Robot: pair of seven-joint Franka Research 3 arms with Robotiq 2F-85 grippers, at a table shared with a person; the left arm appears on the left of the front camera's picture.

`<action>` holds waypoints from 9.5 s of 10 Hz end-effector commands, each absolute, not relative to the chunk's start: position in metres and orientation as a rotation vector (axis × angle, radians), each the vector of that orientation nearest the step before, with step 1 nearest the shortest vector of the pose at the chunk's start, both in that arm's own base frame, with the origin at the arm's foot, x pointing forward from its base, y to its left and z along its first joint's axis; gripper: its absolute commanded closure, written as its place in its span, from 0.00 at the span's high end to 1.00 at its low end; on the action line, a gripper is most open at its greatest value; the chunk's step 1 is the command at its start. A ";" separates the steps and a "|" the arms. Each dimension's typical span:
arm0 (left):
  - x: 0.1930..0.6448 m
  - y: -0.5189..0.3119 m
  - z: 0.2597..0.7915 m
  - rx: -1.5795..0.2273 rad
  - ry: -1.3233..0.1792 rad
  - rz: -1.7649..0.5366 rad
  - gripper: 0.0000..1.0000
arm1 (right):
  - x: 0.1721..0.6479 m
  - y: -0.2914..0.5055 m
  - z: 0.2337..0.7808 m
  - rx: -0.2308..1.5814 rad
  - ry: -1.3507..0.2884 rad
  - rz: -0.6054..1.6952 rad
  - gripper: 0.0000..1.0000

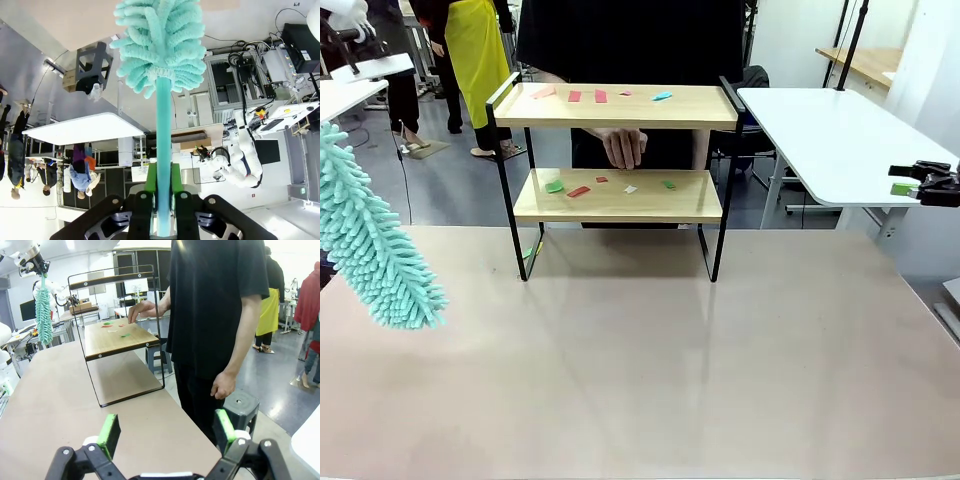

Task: Clean the shelf.
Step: Clean the specific section of the Shelf indicated by the human with the Duster.

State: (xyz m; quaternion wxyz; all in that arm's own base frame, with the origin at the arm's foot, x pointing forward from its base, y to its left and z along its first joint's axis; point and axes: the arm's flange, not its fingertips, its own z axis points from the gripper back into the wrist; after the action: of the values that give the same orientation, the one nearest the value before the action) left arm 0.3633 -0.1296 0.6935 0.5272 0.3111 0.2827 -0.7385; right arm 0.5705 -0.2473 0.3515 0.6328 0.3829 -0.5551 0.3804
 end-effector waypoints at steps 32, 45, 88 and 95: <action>0.370 -0.249 0.591 -0.170 -0.191 -0.893 0.13 | 0.571 -0.246 0.354 0.875 -1.274 0.875 1.00; 0.452 -0.382 0.558 -0.304 -0.252 -0.291 0.13 | 0.571 -0.246 0.354 0.875 -1.274 0.875 1.00; 0.393 -0.181 0.554 -0.121 -0.255 -0.674 0.13 | 0.571 -0.246 0.354 0.875 -1.274 0.875 1.00; 0.382 -0.151 0.609 0.018 0.138 -1.293 0.13 | 0.571 -0.246 0.354 0.875 -1.274 0.875 1.00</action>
State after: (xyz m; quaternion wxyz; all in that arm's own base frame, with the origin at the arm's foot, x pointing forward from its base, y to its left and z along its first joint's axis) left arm 0.3808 -0.1491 0.5795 0.8159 -0.0598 0.0591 -0.5721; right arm 0.5705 -0.2472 0.3514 0.6328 0.3831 -0.5551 0.3804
